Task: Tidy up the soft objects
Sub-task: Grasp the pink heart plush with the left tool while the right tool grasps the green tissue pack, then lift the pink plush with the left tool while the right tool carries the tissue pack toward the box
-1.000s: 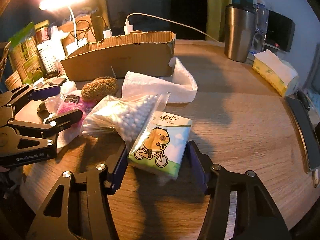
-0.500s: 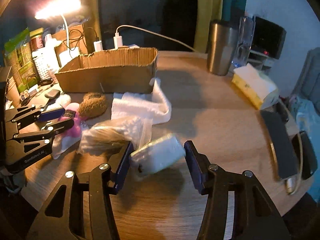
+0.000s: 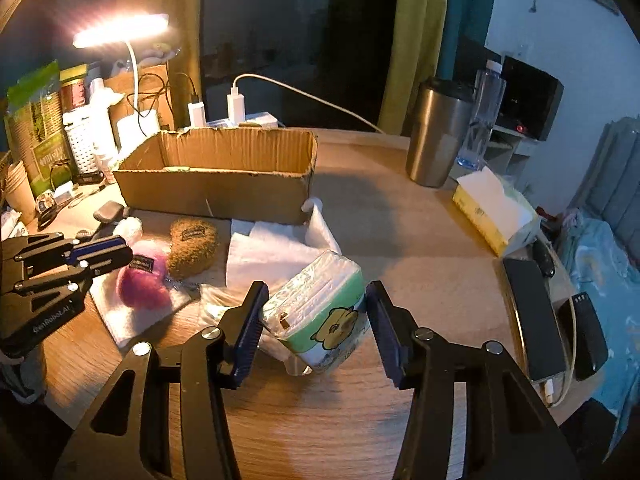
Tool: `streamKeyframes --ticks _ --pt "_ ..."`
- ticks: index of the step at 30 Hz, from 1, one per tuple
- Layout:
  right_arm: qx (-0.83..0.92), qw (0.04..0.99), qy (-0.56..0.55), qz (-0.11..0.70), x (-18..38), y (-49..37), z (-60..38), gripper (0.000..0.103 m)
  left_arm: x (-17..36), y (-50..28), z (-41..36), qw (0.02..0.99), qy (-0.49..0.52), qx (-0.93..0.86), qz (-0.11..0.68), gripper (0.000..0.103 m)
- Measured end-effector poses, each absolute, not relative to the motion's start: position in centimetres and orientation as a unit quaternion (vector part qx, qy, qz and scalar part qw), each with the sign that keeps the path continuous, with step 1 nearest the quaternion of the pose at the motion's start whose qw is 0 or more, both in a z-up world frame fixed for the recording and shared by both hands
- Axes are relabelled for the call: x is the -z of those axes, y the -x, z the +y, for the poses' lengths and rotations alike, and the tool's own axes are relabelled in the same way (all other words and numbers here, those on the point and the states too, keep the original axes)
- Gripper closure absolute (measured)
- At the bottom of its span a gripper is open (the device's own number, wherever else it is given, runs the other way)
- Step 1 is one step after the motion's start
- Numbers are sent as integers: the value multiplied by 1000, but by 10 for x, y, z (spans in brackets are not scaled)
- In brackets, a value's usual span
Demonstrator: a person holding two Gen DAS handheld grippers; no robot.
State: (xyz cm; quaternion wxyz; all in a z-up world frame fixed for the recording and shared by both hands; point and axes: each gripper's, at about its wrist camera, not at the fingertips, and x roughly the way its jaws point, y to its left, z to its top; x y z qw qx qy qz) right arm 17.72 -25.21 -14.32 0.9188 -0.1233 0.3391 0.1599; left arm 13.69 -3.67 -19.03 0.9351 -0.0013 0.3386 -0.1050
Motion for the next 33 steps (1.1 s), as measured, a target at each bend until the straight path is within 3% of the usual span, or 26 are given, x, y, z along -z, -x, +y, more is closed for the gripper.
streamKeyframes --ticks 4,23,27,29,30,31,33 --pt "-162 921 126 331 137 -176 -248 49 189 -135 -26 936 20 104 336 98" --pt "-189 925 99 314 133 -173 -252 49 173 -126 -12 931 60 130 335 97" --pt "-196 924 91 316 137 -176 -253 49 189 -141 -21 915 71 129 376 79" --pt "-199 923 88 318 139 -177 -254 49 199 -149 -27 908 68 118 395 62" --pt "-201 922 87 319 141 -177 -254 49 202 -150 -30 908 64 112 398 46" --pt "-202 922 85 320 142 -177 -256 49 204 -152 -32 908 61 108 401 39" --pt "-203 921 80 323 145 -179 -259 49 208 -155 -37 905 58 105 407 39"
